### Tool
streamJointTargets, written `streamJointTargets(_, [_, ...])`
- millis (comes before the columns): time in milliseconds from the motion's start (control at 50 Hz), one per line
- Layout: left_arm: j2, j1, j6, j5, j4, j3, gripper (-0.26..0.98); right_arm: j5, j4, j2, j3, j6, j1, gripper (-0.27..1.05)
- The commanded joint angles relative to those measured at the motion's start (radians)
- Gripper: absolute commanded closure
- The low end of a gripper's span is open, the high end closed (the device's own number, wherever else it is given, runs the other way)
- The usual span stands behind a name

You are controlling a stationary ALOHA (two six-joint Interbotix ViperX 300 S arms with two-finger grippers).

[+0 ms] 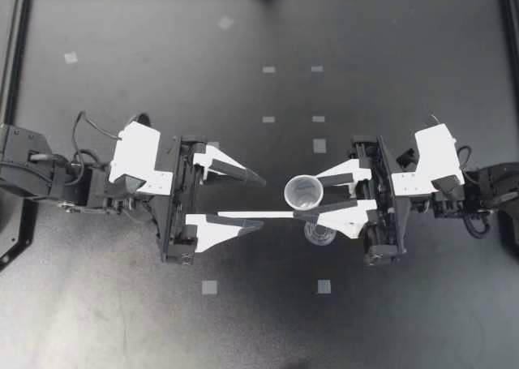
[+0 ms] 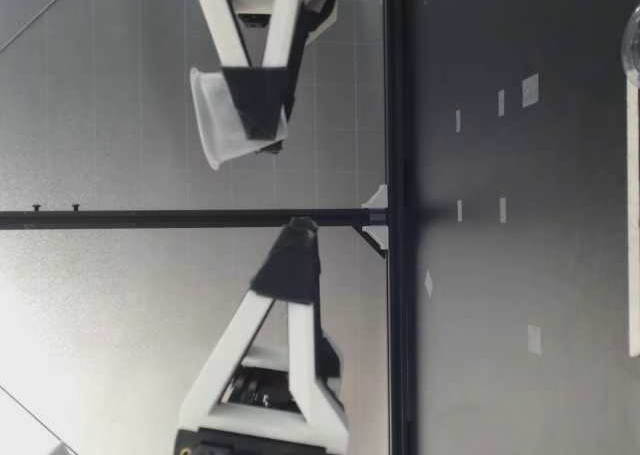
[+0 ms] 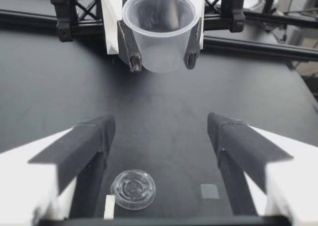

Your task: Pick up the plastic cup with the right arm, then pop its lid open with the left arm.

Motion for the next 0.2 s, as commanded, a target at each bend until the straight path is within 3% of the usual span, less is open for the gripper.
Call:
streamJointTargets(0, [-0.011, 0.002, 0.002, -0.005, 0.002, -0.015, 0.06, -0.003, -0.002, -0.009, -0.017, 0.000, 0.003, 0.46])
streamJointTargets(180, [-0.012, 0.000, 0.002, -0.005, 0.002, -0.015, 0.06, -0.003, -0.002, -0.009, -0.017, 0.000, 0.003, 0.46])
